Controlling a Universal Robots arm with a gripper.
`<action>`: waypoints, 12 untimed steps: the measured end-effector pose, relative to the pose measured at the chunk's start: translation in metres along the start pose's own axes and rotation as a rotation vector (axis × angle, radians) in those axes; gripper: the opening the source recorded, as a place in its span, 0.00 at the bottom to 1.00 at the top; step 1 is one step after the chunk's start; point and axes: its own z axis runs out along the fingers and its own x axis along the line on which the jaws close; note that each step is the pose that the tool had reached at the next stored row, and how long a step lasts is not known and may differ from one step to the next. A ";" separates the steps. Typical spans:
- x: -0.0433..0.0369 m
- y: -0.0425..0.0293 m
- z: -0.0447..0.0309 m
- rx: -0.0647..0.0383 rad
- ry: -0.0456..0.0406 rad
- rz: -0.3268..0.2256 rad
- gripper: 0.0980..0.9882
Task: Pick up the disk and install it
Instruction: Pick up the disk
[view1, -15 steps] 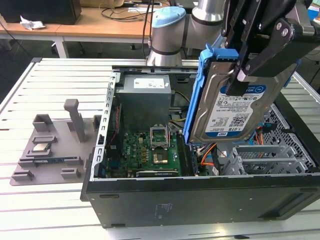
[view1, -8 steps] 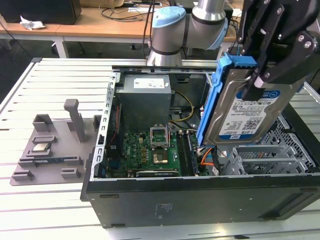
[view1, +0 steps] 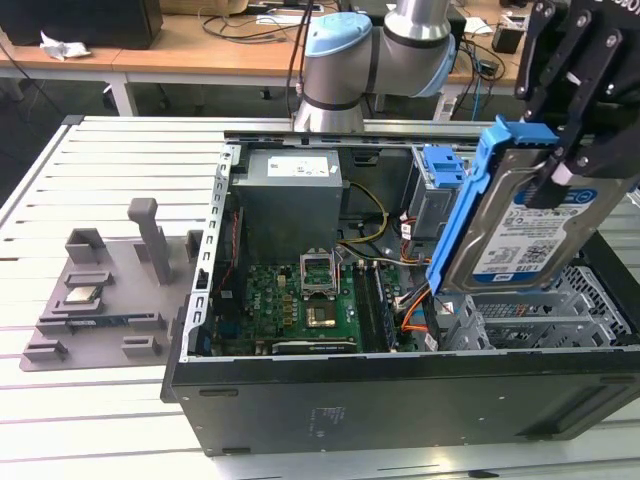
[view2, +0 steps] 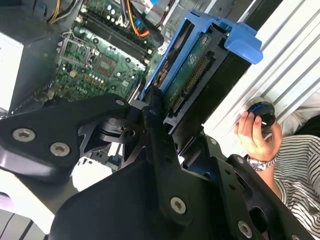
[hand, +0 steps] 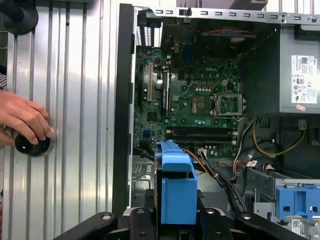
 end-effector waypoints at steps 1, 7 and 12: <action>-0.0002 -0.0051 0.0003 0.000 0.0003 0.000 0.30; -0.0014 -0.0262 0.0028 0.000 0.0017 0.000 0.30; -0.0022 -0.0433 0.0081 0.000 0.0036 0.000 0.30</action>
